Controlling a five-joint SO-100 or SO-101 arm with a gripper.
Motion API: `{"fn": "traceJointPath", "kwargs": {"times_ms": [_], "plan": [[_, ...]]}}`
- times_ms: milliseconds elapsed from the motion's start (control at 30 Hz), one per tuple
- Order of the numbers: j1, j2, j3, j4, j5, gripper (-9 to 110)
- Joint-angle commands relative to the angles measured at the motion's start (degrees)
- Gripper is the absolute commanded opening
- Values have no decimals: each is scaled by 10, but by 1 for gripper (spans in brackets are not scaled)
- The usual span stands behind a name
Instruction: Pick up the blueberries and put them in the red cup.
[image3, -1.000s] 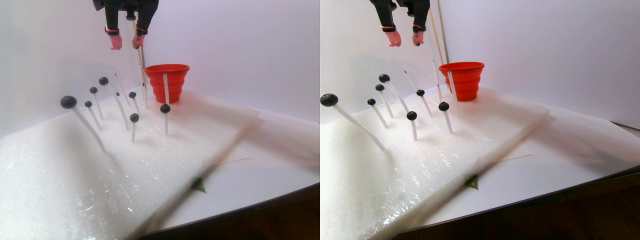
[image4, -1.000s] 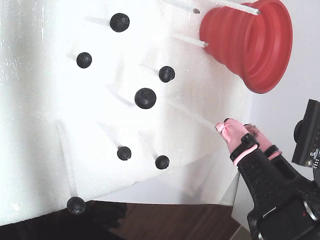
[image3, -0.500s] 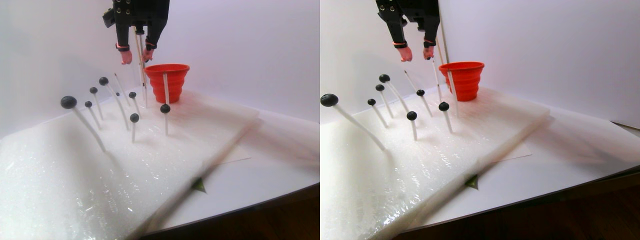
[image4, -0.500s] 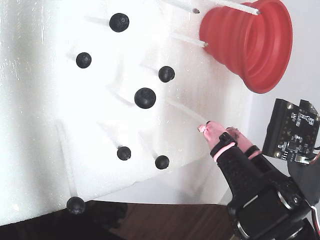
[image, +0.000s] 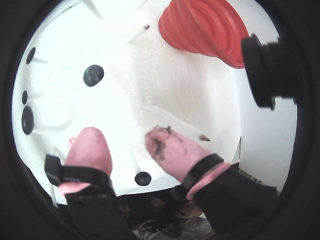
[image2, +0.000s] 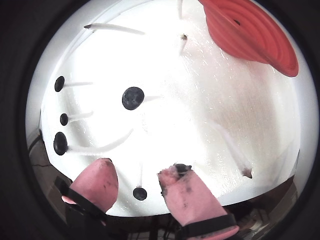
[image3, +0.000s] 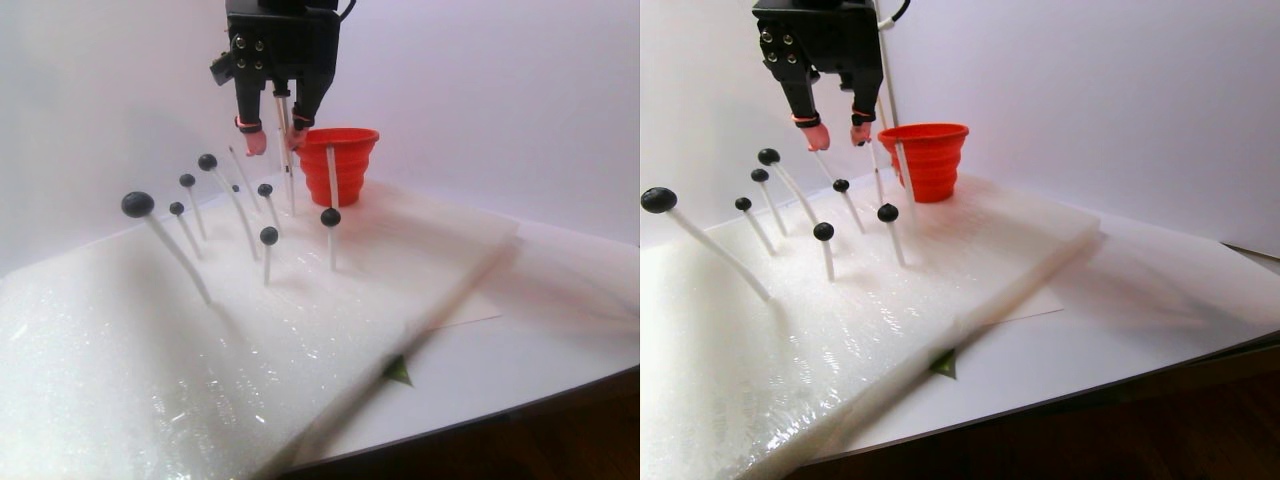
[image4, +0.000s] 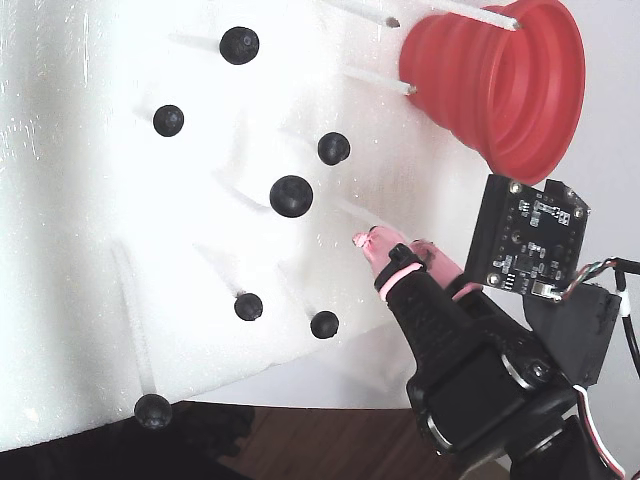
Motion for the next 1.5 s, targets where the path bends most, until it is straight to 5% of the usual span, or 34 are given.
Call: {"fn": "traceJointPath", "kwargs": {"times_ms": [0,1467], "plan": [[-12,-4,-33,-25,7,17],[-37,-227,-156,-185,-11,18]]}}
